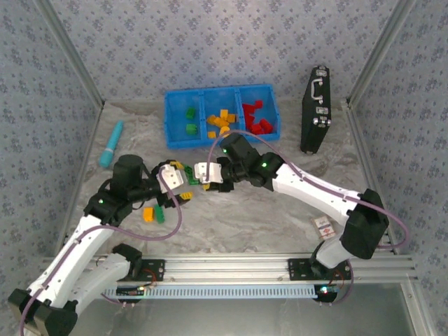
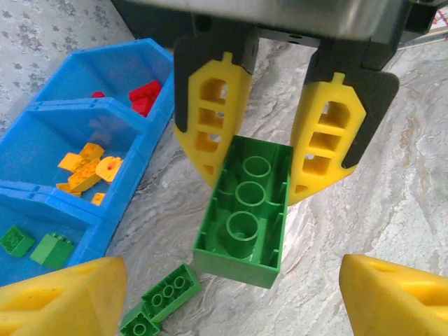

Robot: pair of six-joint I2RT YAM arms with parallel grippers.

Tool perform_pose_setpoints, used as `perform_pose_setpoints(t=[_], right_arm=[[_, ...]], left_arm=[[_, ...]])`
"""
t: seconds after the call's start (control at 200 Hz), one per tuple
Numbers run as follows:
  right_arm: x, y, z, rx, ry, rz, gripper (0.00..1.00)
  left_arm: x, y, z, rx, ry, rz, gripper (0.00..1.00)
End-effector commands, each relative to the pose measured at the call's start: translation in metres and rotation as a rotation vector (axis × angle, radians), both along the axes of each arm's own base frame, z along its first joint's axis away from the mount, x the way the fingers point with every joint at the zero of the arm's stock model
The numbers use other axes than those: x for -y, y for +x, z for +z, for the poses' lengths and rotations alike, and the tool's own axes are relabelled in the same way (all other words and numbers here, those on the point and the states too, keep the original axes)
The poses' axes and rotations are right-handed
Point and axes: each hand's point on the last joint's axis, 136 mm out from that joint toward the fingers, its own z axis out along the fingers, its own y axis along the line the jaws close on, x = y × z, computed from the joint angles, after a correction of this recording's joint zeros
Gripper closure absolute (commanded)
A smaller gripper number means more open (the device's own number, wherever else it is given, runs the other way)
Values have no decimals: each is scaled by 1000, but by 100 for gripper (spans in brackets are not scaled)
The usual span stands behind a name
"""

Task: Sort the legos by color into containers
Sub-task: Place the lego in the container.

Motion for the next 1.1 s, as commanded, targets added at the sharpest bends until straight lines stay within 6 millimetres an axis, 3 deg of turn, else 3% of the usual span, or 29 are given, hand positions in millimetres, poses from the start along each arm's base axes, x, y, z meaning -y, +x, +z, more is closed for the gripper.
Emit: perform_pose_setpoints(t=[0.0,0.55,0.96,1.095], right_arm=[[-2,-11,16,1,50,26,78],[-12,-22,25,-39,102,57,78],[-11,-18,22,-54,112,33,77],[-3,0,24,-51,118,-56,62]], left_arm=[[10,-6,19,18,-48,-64,21],[20,-11,16,-10,-63,-119,42],[22,-3,13,-15,-52,-103,76],[19,12,12,-2,-48,-25,81]])
